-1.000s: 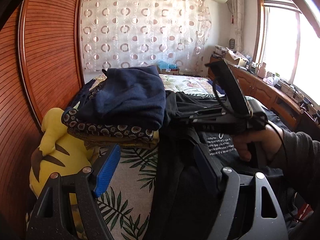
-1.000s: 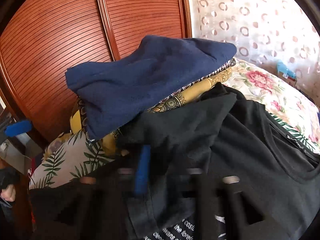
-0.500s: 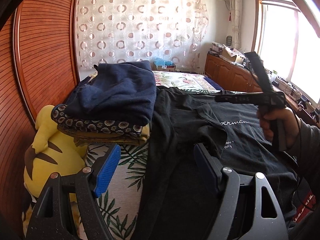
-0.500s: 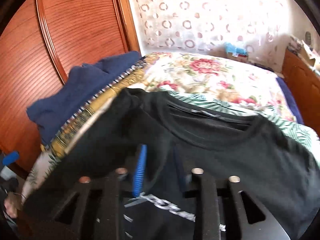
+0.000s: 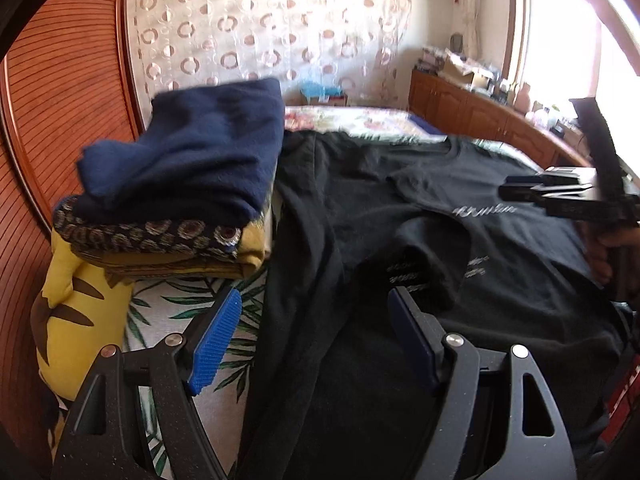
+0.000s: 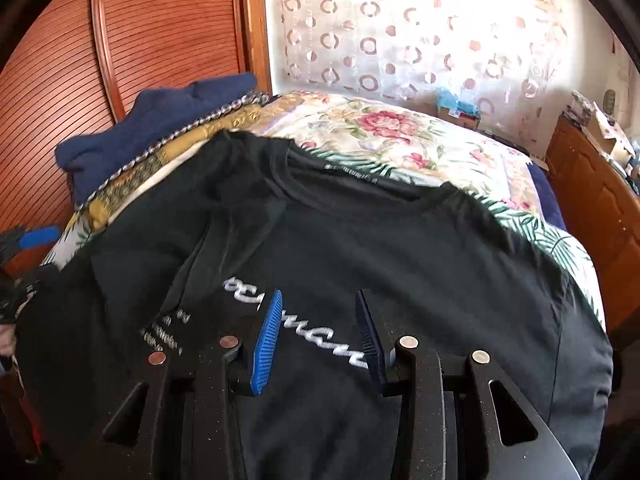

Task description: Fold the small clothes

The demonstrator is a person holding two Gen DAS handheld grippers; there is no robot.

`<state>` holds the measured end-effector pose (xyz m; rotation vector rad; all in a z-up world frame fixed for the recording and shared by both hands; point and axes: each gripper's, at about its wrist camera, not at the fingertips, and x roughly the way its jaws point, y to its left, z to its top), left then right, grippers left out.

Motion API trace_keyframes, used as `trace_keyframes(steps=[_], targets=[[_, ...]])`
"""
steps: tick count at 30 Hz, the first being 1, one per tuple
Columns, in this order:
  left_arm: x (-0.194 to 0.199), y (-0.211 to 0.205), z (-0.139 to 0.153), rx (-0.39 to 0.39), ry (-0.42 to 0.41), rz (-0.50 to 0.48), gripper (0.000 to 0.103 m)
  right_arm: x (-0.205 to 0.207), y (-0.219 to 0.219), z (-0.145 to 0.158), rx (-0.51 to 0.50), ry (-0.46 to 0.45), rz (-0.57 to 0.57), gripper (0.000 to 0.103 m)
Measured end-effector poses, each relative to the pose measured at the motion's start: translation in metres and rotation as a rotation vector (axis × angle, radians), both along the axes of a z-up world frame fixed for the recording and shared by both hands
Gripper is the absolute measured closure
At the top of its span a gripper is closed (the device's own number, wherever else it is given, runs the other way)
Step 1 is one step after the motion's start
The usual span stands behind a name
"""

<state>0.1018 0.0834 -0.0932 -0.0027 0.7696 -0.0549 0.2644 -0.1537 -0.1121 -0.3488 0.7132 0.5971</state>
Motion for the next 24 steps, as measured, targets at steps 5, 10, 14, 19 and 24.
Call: trace_keyframes(steps=[5, 10, 14, 19, 24], targets=[[0.016, -0.001, -0.018, 0.011, 0.109, -0.010, 0.026, -0.007, 0.011, 0.014, 0.036, 0.005, 0.067, 0.063], [0.019, 0.000, -0.022, 0.005, 0.140, -0.026, 0.021, -0.005, 0.038, 0.010, 0.050, 0.001, 0.143, 0.064], [0.020, -0.002, -0.023, 0.009, 0.144, -0.036, 0.016, 0.005, 0.057, 0.000, 0.044, 0.017, 0.169, 0.064], [0.018, -0.002, -0.023, 0.007, 0.141, -0.036, 0.016, 0.020, 0.093, -0.013, -0.004, 0.021, 0.195, 0.064], [0.019, -0.003, -0.024, 0.005, 0.141, -0.037, 0.016, 0.035, 0.107, -0.030, -0.094, 0.005, 0.163, 0.077]])
